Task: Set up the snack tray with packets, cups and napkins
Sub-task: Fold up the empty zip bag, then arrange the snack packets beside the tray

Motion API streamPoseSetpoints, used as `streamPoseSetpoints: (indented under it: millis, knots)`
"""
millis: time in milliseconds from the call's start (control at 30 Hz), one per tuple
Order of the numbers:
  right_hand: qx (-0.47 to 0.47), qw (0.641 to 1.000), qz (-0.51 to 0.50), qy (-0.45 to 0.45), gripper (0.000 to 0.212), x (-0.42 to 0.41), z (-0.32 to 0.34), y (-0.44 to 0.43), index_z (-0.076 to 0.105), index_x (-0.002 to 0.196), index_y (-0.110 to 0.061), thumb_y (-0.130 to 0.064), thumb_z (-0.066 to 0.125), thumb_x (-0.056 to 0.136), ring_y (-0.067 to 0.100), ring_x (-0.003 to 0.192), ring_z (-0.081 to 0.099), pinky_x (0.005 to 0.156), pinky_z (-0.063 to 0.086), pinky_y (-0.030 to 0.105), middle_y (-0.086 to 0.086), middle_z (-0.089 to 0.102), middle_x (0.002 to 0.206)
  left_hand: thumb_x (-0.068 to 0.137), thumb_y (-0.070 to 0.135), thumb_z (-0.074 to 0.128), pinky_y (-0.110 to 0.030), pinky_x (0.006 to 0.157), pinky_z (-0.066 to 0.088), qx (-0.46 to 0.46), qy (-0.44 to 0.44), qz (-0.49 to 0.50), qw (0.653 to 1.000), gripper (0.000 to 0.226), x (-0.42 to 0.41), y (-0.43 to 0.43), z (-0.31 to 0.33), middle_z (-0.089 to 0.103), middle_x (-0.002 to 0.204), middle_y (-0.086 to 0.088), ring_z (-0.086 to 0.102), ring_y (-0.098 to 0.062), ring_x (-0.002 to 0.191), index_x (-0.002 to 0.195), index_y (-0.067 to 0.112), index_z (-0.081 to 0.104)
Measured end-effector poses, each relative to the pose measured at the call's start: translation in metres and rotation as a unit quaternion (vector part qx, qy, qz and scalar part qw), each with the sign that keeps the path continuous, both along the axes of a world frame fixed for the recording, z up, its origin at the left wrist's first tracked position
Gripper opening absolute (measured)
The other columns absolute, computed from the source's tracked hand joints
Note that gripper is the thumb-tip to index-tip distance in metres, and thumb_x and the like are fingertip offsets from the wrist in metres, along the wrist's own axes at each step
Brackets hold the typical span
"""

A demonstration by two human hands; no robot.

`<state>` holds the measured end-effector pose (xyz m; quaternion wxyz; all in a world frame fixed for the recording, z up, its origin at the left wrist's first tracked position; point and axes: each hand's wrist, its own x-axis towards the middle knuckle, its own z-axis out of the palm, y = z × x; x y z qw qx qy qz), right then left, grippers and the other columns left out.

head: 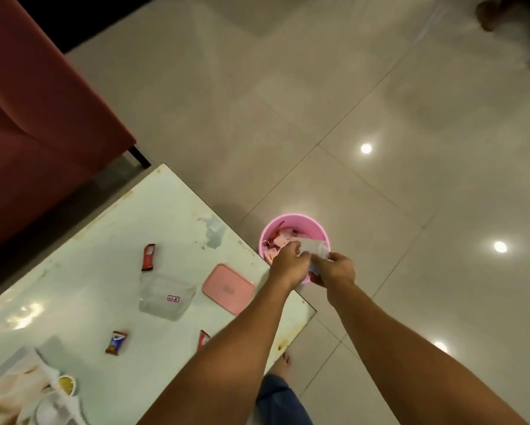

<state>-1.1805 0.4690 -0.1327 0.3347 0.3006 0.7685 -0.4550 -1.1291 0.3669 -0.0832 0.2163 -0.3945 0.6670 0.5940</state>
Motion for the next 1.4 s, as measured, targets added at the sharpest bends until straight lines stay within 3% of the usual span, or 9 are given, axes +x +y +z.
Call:
streamPoseSetpoints:
  millis: [233,333,400,500,667,867,933,1167,1400]
  knots:
    - [0.051,0.998,0.010,-0.032,0.063,-0.011,-0.056,0.001,0.053,0.133,-0.005,-0.024,0.083,0.082,0.030,0.073,0.065,0.070,0.065,0.047,0.017,0.061,0.113,0.103,0.022,0.048,-0.032,0.088,0.051,-0.035,0.010,0.041,0.998,0.044,-0.005,-0.010,-0.040,0.053,0.147,-0.005,0.058,-0.026,0.123,0.148,0.023,0.045]
    - [0.109,0.990,0.065,0.059,0.035,0.002,-0.039,-0.008,0.069,0.120,-0.012,-0.025,0.073,0.089,0.035,0.090,0.071,0.088,0.060,0.046,0.013,0.073,0.110,0.103,0.022,0.047,-0.041,0.098,0.055,-0.053,0.030,0.052,0.997,0.040,0.009,-0.014,-0.024,0.060,0.140,-0.004,0.062,-0.026,0.118,0.143,0.025,0.051]
    - [0.105,0.978,0.089,0.157,0.015,0.019,-0.010,-0.031,0.075,0.101,-0.016,-0.022,0.064,0.093,0.033,0.092,0.071,0.081,0.057,0.035,0.005,0.075,0.092,0.103,0.022,0.049,-0.038,0.099,0.054,-0.080,0.050,0.072,0.993,0.040,0.026,-0.024,-0.004,0.062,0.138,-0.001,0.062,-0.025,0.119,0.142,0.027,0.053]
    - [0.033,0.947,0.169,0.272,0.018,0.056,0.042,-0.085,0.072,0.086,-0.022,-0.020,0.058,0.098,0.028,0.083,0.070,0.071,0.050,0.029,-0.011,0.067,0.072,0.100,0.020,0.053,-0.032,0.100,0.050,-0.139,0.079,0.144,0.977,0.033,0.064,-0.053,0.034,0.067,0.131,0.002,0.064,-0.020,0.118,0.131,0.023,0.061]
    - [-0.117,0.884,0.299,0.340,0.015,0.174,0.130,-0.199,0.075,0.103,-0.013,-0.016,0.062,0.096,0.015,0.084,0.065,0.071,0.043,0.021,-0.003,0.072,0.092,0.100,0.021,0.052,-0.032,0.100,0.051,-0.233,0.103,0.312,0.915,0.027,0.185,-0.139,0.099,0.071,0.124,0.002,0.065,-0.018,0.114,0.122,0.021,0.067]
    - [-0.226,0.819,0.432,0.302,0.017,0.380,0.208,-0.291,0.076,0.104,-0.010,-0.017,0.061,0.099,0.004,0.075,0.067,0.063,0.046,0.006,0.000,0.074,0.090,0.103,0.023,0.052,-0.018,0.081,0.047,-0.319,0.103,0.434,0.836,0.024,0.408,-0.220,0.169,0.072,0.118,0.002,0.066,-0.016,0.105,0.121,0.020,0.067]
    - [-0.237,0.805,0.469,0.277,0.018,0.451,0.226,-0.304,0.075,0.106,-0.012,-0.021,0.060,0.100,0.012,0.077,0.071,0.061,0.050,0.011,0.002,0.075,0.091,0.103,0.023,0.052,-0.018,0.080,0.046,-0.335,0.075,0.450,0.824,0.024,0.487,-0.233,0.186,0.071,0.120,0.000,0.066,-0.017,0.107,0.122,0.019,0.066]
    - [-0.135,0.808,0.537,0.203,0.018,0.570,0.238,-0.301,0.077,0.096,-0.014,-0.022,0.061,0.094,0.027,0.081,0.073,0.079,0.062,0.048,0.005,0.077,0.086,0.102,0.021,0.052,-0.036,0.095,0.056,-0.309,-0.014,0.430,0.848,0.031,0.672,-0.236,0.200,0.069,0.127,-0.007,0.066,-0.025,0.113,0.131,0.017,0.060]
    - [0.067,0.833,0.533,0.131,0.013,0.554,0.180,-0.248,0.066,0.087,-0.010,-0.021,0.062,0.088,0.035,0.091,0.070,0.086,0.060,0.049,0.011,0.071,0.091,0.100,0.023,0.048,-0.031,0.087,0.050,-0.264,-0.034,0.303,0.915,0.031,0.695,-0.201,0.146,0.070,0.121,-0.003,0.065,-0.023,0.111,0.128,0.022,0.062]
